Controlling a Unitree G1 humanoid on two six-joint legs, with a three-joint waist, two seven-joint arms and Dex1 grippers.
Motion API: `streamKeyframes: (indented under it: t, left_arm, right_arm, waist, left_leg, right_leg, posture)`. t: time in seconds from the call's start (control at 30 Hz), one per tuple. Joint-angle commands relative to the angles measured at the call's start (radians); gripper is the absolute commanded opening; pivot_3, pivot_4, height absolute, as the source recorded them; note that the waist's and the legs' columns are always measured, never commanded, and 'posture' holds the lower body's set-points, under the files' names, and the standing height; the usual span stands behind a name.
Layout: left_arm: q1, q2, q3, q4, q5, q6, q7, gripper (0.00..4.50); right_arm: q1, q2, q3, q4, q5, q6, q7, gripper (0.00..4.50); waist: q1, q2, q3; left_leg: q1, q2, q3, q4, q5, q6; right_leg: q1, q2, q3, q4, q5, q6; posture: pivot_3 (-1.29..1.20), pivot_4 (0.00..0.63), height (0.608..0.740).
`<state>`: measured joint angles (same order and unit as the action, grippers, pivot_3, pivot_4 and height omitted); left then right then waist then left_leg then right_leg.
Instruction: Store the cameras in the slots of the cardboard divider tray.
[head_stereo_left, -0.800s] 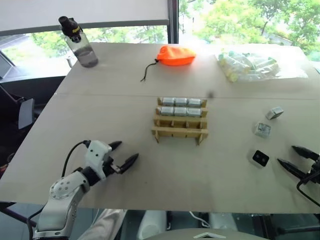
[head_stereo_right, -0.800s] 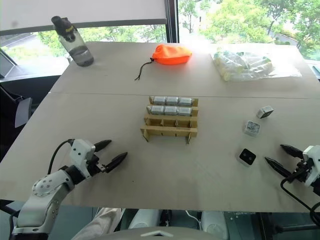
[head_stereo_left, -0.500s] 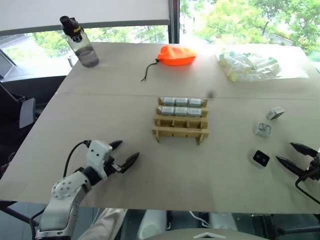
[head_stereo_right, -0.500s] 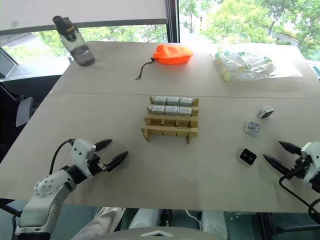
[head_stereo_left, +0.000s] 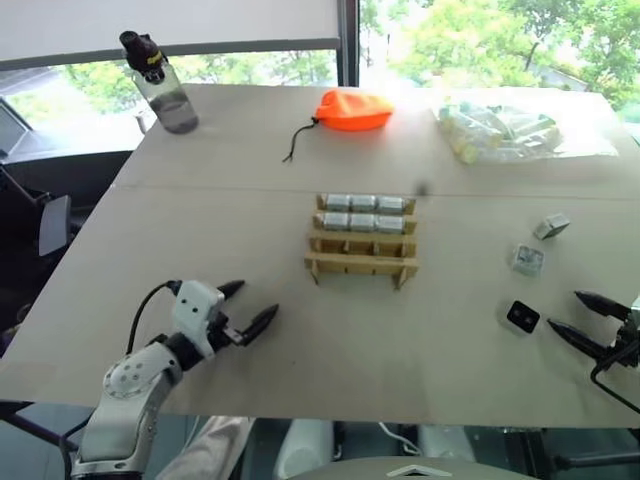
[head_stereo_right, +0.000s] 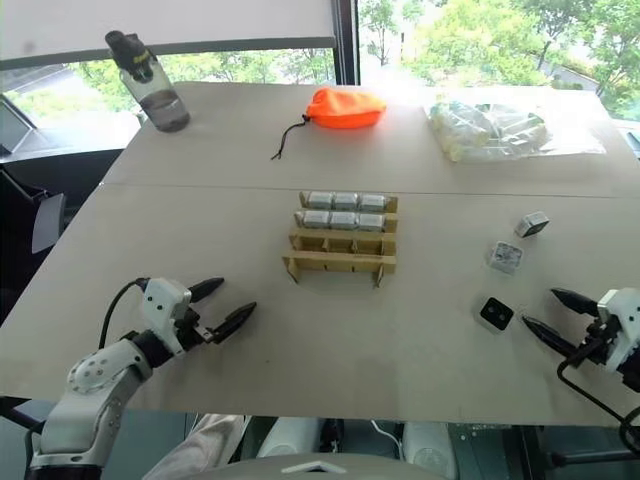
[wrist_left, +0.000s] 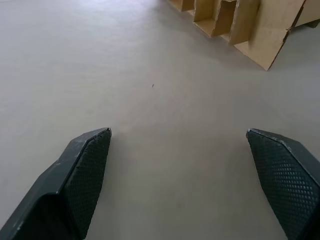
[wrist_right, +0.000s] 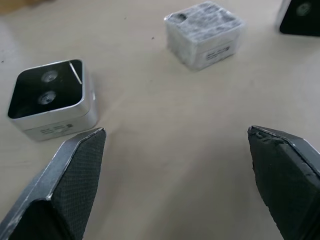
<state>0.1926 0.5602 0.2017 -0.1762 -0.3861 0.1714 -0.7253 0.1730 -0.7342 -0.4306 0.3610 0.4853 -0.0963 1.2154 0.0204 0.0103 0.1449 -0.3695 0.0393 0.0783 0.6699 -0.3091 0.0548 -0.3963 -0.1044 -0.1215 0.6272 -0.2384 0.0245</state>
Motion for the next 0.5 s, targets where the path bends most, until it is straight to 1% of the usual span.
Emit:
streamKeyframes:
  t: [0.03, 0.13, 0.23, 0.33, 0.4, 0.5]
  left_arm:
    - [-0.019, 0.062, 0.028, -0.079, -0.051, 0.013, -0.081, 4.48]
    - [-0.002, 0.143, 0.020, -0.140, -0.137, 0.070, -0.220, 4.48]
    - [0.007, 0.205, 0.007, -0.183, -0.181, 0.106, -0.308, 4.48]
    - [-0.023, 0.286, -0.050, -0.252, -0.215, 0.136, -0.439, 4.48]
    - [-0.063, 0.301, -0.069, -0.283, -0.251, 0.153, -0.483, 4.48]
    - [-0.104, 0.303, -0.066, -0.309, -0.305, 0.165, -0.523, 4.48]
  right_arm:
    - [0.073, 0.010, -0.017, -0.127, 0.019, 0.010, -0.007, 4.50]
    - [0.142, 0.016, -0.015, -0.226, 0.028, 0.032, -0.008, 4.50]
    - [0.186, 0.014, -0.011, -0.286, 0.025, 0.048, -0.011, 4.50]
    - [0.175, 0.030, 0.014, -0.347, 0.014, 0.058, -0.042, 4.50]
    - [0.153, 0.031, 0.025, -0.369, 0.017, 0.083, -0.066, 4.50]
    - [0.138, 0.027, 0.023, -0.363, 0.011, 0.087, -0.079, 4.50]
  waist:
    - [-0.002, -0.002, 0.001]
    - [-0.005, -0.003, 0.003]
    - [-0.006, -0.002, 0.004]
    - [-0.006, -0.004, 0.006]
    - [-0.005, -0.005, 0.009]
    - [-0.004, -0.004, 0.010]
  left_leg:
    - [-0.001, 0.000, 0.000, 0.000, 0.002, -0.003]
    - [-0.001, 0.000, 0.000, 0.000, 0.002, -0.004]
    - [-0.001, 0.000, 0.001, 0.000, 0.002, -0.004]
    - [-0.001, 0.000, 0.001, 0.000, 0.002, -0.004]
    - [0.000, 0.000, 0.001, 0.001, 0.002, -0.004]
    - [-0.001, 0.000, 0.000, 0.001, 0.003, -0.005]
  right_leg:
    - [0.000, 0.000, 0.000, 0.000, 0.000, 0.000]
    - [0.000, 0.000, 0.000, 0.000, 0.000, 0.000]
    - [0.000, 0.000, 0.000, 0.000, 0.000, 0.000]
    - [0.000, 0.001, -0.001, -0.001, 0.000, 0.000]
    - [0.000, 0.005, -0.001, 0.000, 0.000, 0.001]
    - [0.000, 0.006, 0.000, 0.000, 0.000, 0.001]
  posture:
    - [0.00, 0.150, 0.726]
    - [0.00, 0.150, 0.726]
    - [0.00, 0.150, 0.726]
    - [0.00, 0.150, 0.726]
    - [0.00, 0.150, 0.726]
    - [0.00, 0.150, 0.726]
